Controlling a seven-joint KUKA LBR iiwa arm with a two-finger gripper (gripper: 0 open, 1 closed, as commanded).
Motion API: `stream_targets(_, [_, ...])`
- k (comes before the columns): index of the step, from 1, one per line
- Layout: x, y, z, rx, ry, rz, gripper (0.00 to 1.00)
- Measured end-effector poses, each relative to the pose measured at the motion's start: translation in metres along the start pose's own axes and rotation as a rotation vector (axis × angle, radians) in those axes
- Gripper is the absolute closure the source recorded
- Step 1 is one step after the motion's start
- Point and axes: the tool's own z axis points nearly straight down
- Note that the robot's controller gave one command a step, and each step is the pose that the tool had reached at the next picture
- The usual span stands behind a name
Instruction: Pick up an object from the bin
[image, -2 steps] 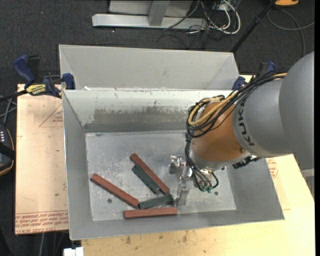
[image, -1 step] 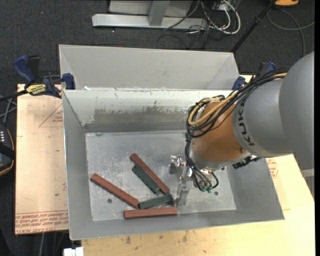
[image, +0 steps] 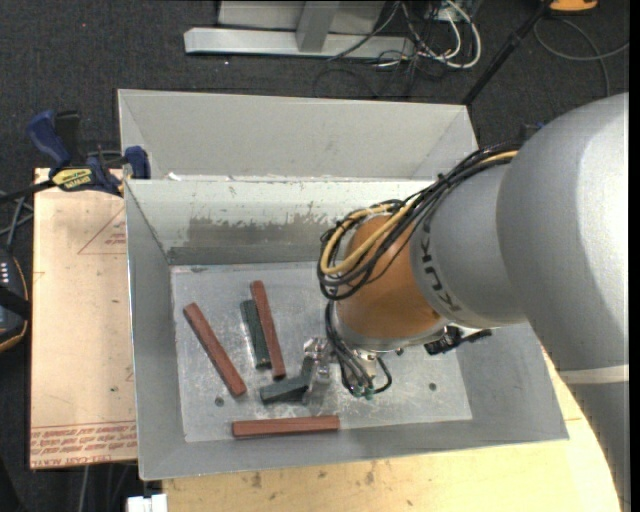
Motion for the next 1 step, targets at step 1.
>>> stream_targets(1, [-0.0019,-0.0003,-0.0006,-0.001,-0.007,0.0,0.0])
